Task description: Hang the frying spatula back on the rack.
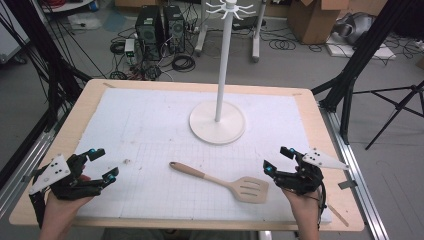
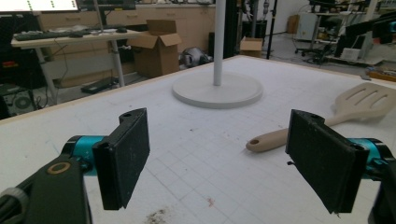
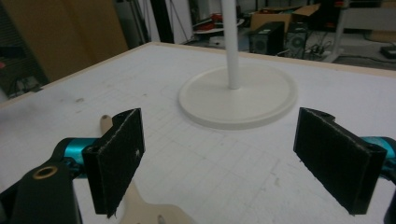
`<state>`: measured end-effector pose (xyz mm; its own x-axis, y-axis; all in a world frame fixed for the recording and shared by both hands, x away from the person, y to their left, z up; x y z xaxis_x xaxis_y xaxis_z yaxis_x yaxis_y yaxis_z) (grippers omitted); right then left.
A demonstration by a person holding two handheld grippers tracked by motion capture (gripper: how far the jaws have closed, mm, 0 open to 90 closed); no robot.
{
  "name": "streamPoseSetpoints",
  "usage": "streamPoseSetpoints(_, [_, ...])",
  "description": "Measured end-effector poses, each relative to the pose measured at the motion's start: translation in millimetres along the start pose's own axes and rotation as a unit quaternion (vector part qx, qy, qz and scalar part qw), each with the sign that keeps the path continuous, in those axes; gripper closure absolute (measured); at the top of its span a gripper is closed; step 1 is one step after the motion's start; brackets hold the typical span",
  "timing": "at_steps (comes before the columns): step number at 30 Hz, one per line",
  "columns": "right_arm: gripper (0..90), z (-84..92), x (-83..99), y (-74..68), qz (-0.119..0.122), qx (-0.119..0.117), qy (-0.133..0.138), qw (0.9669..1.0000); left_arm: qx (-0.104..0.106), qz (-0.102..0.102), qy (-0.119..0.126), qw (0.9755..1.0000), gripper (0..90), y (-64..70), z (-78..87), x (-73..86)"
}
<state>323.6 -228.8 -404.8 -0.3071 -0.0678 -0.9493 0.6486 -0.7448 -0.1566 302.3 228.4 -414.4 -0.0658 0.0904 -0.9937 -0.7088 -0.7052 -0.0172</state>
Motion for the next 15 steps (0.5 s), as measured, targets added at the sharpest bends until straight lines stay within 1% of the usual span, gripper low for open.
streamPoseSetpoints(2, [15.1, -4.9, -4.5, -8.6, 0.015, -0.015, -0.007, 0.9997, 0.002, 0.005, 0.003, 1.0, 22.0, 0.7, 0.4, -0.7])
streamPoseSetpoints(4, [15.0, -9.1, -7.3, -16.3, 0.025, -0.027, -0.016, 0.9992, 0.005, 0.006, -0.003, 1.0, 21.9, 1.7, 0.1, -0.3])
streamPoseSetpoints(6, [15.1, -15.5, -9.8, -25.6, 0.038, -0.043, -0.027, 0.998, 0.002, 0.003, -0.008, 1.0, 21.8, 1.5, -0.8, 0.3])
streamPoseSetpoints(7, [15.1, -17.6, -9.9, -28.9, 0.041, -0.048, -0.033, 0.9975, 0.004, 0.001, -0.011, 0.9999, 21.7, 2.5, -1.5, 0.9])
streamPoseSetpoints(8, [15.1, -22.1, -10.1, -33.6, 0.052, -0.057, -0.04, 0.9962, 0.006, 0.001, -0.013, 0.9999, 21.7, 3.1, -1.7, 1.4])
streamPoseSetpoints(9, [15.1, -24.9, -9.4, -36.9, 0.057, -0.063, -0.048, 0.9952, 0.008, 0.002, -0.014, 0.9999, 21.7, 4.2, -2.4, 1.8])
streamPoseSetpoints(11, [15.2, -34.3, -5.7, -44.8, 0.077, -0.075, -0.07, 0.9917, 0.008, 0.002, -0.016, 0.9998, 21.7, 4.8, -3.2, 2.4])
streamPoseSetpoints(13, [15.5, -41.1, -2.1, -51.1, 0.083, -0.084, -0.087, 0.9891, 0.01, 0.002, -0.019, 0.9998, 21.7, 5.1, -3.7, 3.2])
streamPoseSetpoints(14, [15.6, -46.2, -0.6, -54.3, 0.089, -0.092, -0.093, 0.9874, 0.011, 0.004, -0.02, 0.9997, 21.7, 5.4, -4.0, 3.5])
streamPoseSetpoints(15, [15.7, -52.8, 2.9, -60.1, 0.09, -0.103, -0.108, 0.9847, 0.01, 0.004, -0.02, 0.9997, 21.7, 5.4, -4.2, 3.8])
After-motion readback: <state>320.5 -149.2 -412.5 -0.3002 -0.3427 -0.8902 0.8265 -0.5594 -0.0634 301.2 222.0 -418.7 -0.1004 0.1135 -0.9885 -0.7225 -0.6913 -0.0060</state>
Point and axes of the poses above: each handheld gripper's, and its own axes: z roughly backward along the jaws, x roughly out of its underside, y roughly to its right, the point moved 10 cm from there along -z, roughly forward along the jaws, and after that the axes turned 1 degree about -x, right-handed, at the moved point
